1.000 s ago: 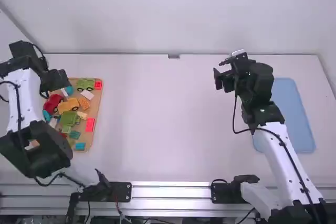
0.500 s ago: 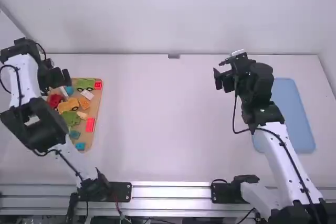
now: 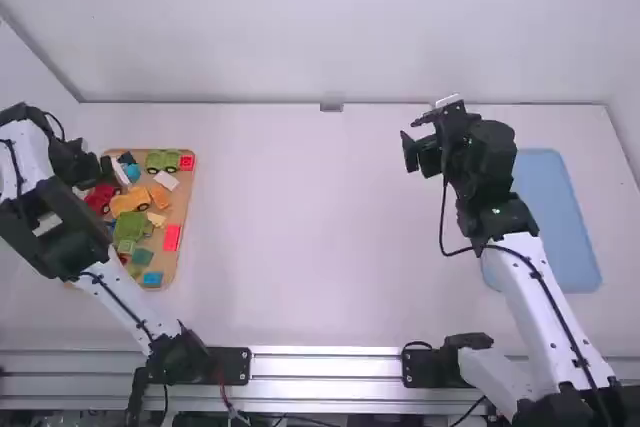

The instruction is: Assemble lego blocks to make yellow taxi

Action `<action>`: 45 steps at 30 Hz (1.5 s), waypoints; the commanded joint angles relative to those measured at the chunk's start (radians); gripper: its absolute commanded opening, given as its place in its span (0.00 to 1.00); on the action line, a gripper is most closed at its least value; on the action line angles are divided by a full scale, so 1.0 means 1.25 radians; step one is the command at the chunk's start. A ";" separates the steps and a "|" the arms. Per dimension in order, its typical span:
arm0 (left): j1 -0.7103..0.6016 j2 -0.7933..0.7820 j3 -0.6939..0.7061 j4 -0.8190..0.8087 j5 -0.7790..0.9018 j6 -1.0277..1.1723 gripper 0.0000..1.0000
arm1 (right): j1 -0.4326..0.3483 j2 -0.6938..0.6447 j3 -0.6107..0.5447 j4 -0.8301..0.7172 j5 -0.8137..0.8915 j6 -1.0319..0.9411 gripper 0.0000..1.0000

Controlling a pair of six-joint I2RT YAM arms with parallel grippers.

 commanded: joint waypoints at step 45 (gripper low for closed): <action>-0.012 0.002 -0.165 0.209 -0.054 1.050 0.95 | 0.009 0.005 0.029 0.024 -0.004 0.129 0.98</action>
